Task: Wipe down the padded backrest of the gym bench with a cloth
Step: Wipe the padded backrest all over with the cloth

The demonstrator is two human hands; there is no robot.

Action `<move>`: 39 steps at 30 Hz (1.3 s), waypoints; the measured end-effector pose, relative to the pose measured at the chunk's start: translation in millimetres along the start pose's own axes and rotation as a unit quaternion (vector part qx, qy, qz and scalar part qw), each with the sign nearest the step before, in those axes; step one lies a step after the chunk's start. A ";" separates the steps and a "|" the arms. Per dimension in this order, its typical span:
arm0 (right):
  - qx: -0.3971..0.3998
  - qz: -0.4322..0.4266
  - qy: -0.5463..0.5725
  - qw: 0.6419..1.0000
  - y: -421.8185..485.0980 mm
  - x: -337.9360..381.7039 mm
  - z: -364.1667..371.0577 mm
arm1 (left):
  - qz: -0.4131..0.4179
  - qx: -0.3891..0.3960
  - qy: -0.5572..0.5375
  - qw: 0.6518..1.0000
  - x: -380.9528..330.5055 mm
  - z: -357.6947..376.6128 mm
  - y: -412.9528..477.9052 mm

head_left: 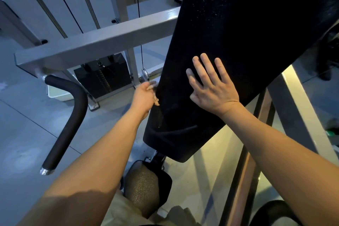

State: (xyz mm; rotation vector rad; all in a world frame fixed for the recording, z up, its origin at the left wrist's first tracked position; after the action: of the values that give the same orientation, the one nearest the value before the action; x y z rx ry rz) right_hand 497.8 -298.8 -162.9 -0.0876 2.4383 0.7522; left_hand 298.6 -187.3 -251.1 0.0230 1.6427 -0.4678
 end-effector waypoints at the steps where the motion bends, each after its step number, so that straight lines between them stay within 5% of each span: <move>1: 0.005 -0.001 0.001 1.000 -0.3 -0.1 0.2 | 0.049 -0.011 0.003 0.999 -7.7 0.5 -5.3; 4: 0.016 -0.004 -0.002 1.000 -0.4 -0.6 -0.1 | 0.144 0.000 0.107 0.984 -2.6 2.7 -23.8; 8: 0.012 0.000 -0.001 1.000 -0.3 -0.2 -1.9 | 0.063 0.051 0.317 0.945 25.6 -3.4 -35.2; 11: 0.008 0.004 0.007 1.000 -0.7 0.3 -0.1 | -0.007 0.021 0.199 0.980 5.5 1.3 -33.2; 15: 0.015 0.005 0.018 1.000 -3.1 0.1 0.6 | 0.104 -0.063 0.030 0.992 -42.7 19.2 -40.7; 18: 0.027 -0.001 0.015 1.000 -3.8 -0.7 0.7 | 0.180 -0.082 0.109 0.974 -53.8 24.5 -42.9; 24: 0.051 0.000 0.021 0.998 -3.3 -1.8 -5.4 | 0.159 0.049 0.360 0.918 -41.1 6.8 -50.2; 28: 0.066 0.022 0.076 0.995 -4.4 -2.7 -17.6 | 0.104 -0.017 0.275 0.956 -60.7 -3.7 -54.2; 31: 0.108 0.051 0.158 0.980 -16.6 6.6 -27.5 | 0.177 -0.072 0.217 0.957 -77.0 -4.6 -74.7; 36: 0.110 0.090 0.262 0.955 -59.4 24.5 -39.7 | 0.373 -0.098 0.262 0.885 -110.2 22.6 -75.3; 39: 0.135 0.131 0.283 0.941 -73.1 27.3 -42.2 | 0.385 -0.028 0.342 0.856 -97.1 41.8 -70.1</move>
State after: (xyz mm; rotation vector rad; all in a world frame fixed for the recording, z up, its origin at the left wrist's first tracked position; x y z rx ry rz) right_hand 470.0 -379.9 -185.8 0.1532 3.1275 0.5410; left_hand 331.5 -239.6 -140.2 0.8640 2.1505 0.2539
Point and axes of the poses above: each hand's wrist, its own y-axis towards the middle knuckle, its own z-axis out of the palm, x = y × z, the point moved 1 cm from there along y, towards the middle knuckle, and after that the axes turned 10 degrees about z, right-handed, at the moved point
